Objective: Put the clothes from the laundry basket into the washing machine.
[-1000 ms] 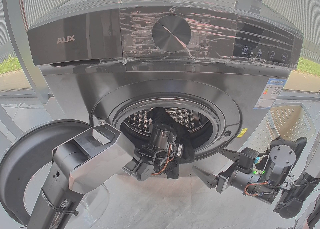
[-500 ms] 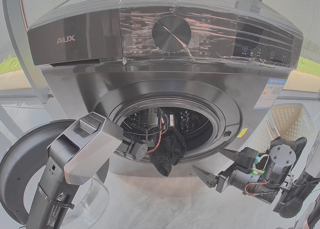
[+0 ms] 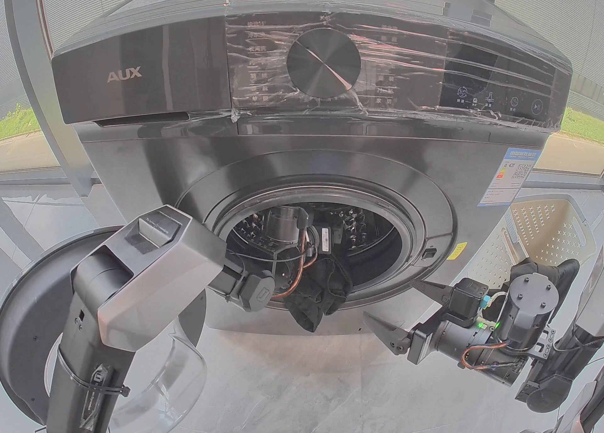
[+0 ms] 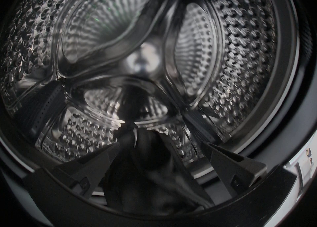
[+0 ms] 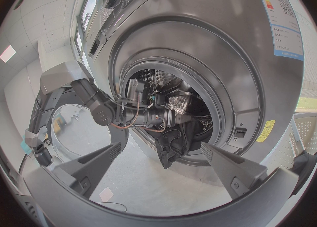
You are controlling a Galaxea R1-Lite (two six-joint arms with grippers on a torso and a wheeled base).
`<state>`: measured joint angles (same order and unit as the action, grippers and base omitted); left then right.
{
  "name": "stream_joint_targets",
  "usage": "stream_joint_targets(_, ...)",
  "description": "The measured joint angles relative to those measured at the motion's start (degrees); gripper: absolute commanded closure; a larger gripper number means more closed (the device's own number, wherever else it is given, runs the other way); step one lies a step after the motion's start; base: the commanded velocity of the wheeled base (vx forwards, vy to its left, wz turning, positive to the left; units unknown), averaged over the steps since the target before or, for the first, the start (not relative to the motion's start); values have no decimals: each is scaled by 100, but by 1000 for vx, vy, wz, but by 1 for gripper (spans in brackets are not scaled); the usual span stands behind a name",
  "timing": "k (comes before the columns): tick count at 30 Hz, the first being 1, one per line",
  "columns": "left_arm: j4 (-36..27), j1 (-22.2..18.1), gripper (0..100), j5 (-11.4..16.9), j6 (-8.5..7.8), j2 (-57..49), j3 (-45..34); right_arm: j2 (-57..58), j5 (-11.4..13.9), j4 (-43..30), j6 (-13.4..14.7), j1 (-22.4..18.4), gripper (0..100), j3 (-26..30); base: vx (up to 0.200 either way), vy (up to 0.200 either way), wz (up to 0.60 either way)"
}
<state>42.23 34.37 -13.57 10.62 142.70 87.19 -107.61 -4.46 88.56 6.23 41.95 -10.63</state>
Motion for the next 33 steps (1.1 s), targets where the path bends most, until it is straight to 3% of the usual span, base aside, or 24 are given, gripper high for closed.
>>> stream_joint_targets(8, -230, 240, 0, 328, -57, -301, -946, 6, 4, 0, 0, 5, 0, -6, 0, 0, 0)
stream_joint_targets(20, -187, 243, 0, 334, -247, 148, -729, 6, 15, 0, 0, 5, 0, -59, 0, 0, 0)
stream_joint_targets(21, -178, 238, 100, 332, -255, 193, -679, 6, 17, 1, 0, 5, 0, -59, 0, 0, 0)
stream_joint_targets(33, 13, 160, 100, 119, -202, 423, -1, 11, 9, 0, -5, 11, 0, -80, 0, 0, 0)
